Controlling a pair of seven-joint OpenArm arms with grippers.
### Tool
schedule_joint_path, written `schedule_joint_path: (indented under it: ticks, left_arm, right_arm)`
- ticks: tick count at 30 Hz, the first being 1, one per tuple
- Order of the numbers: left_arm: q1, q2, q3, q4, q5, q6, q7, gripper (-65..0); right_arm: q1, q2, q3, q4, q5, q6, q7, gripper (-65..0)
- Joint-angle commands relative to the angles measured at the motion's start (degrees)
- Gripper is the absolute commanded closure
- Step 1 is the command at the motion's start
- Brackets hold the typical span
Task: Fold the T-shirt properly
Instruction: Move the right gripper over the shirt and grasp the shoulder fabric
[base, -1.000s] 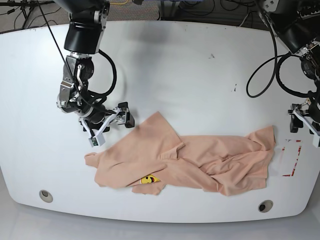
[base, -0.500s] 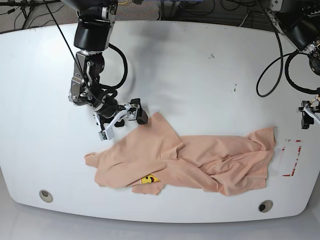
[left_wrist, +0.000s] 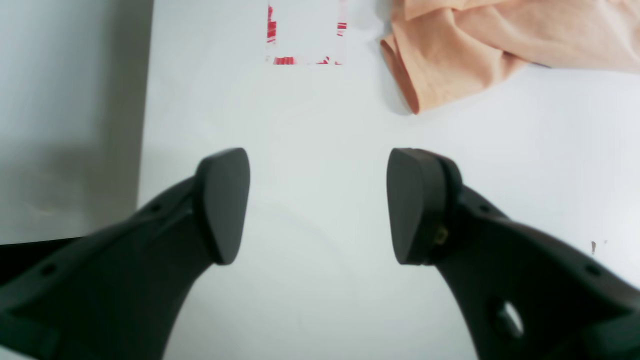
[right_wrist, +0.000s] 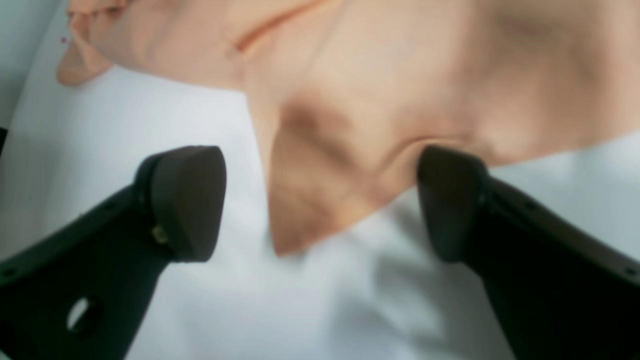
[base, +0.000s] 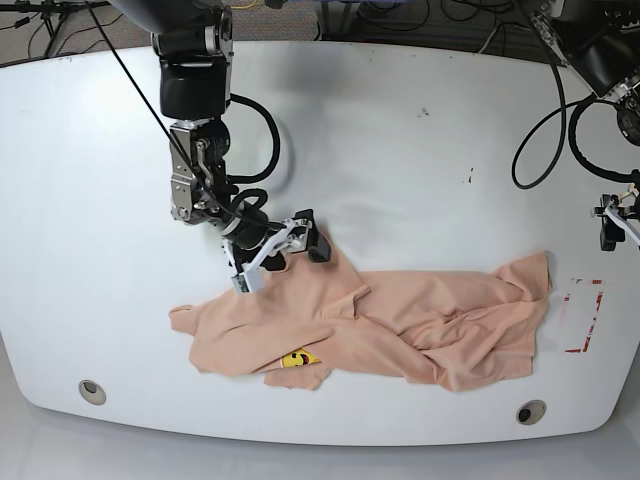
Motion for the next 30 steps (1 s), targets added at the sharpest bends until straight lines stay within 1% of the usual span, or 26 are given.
schedule_joint_path:
  ticks: [1, 6, 9, 14, 16, 19, 20, 23, 25, 28, 30]
  left_arm:
    - [-0.9, -1.2, -0.2, 1.0, -0.4, 0.1, -1.6, -40.8]
    - [-0.9, -1.3, -0.2, 1.0, -0.4, 0.1, -1.6, -40.8]
    - [-0.9, -1.3, -0.3, 1.0, -0.4, 0.1, -1.6, -40.8]
    - [-0.9, -1.3, -0.3, 1.1, -0.4, 0.1, -1.4, -40.8]
    - [-0.8, -1.3, -0.3, 1.1, -0.4, 0.1, -1.4, -40.8]
    - [-0.1, -1.3, -0.3, 1.0, -0.4, 0.1, -1.5, -40.8]
    - [0.0, -1.3, -0.3, 1.1, -0.4, 0.1, -1.5, -40.8]
    - [0.0, -1.3, -0.3, 1.1, -0.4, 0.1, -1.5, -40.8]
    - [0.0, -1.3, -0.3, 1.0, -0.4, 0.1, -1.5, -40.8]
    - [0.0, -1.3, -0.3, 1.0, -0.4, 0.1, -1.5, -40.8]
    - [-0.1, -1.3, -0.3, 1.0, -0.4, 0.1, -1.5, -40.8]
  right_arm:
    - [0.0, 0.1, -2.0, -2.7, -2.0, -3.3, -3.5, -58.3]
    - [0.5, 0.2, -2.6, -5.1, -2.3, -5.1, -1.4, -58.3]
    - [0.5, 0.2, -2.7, -5.7, -5.1, -5.4, -0.2, -58.3]
    - [0.3, -0.6, -2.7, -5.7, -14.3, -7.0, 1.9, -58.2]
    - [0.2, -1.8, -2.6, -5.8, -18.2, -7.6, 3.0, -58.2]
    - [-0.7, -2.8, -2.4, -5.8, -23.3, -8.7, 4.1, -57.4]
    - [-0.8, -2.9, -2.4, -5.8, -24.1, -9.1, 4.3, -56.8]
    - [-1.2, -3.1, -2.4, -5.8, -27.4, -10.2, 5.6, -48.5]
    - [-1.3, -3.1, -2.4, -5.8, -28.3, -10.5, 6.4, -40.7]
    - [-1.3, -2.9, -2.4, -5.8, -28.5, -10.6, 6.9, -27.4]
    - [-1.4, -2.8, -2.4, -5.8, -28.8, -10.6, 6.9, -17.0]
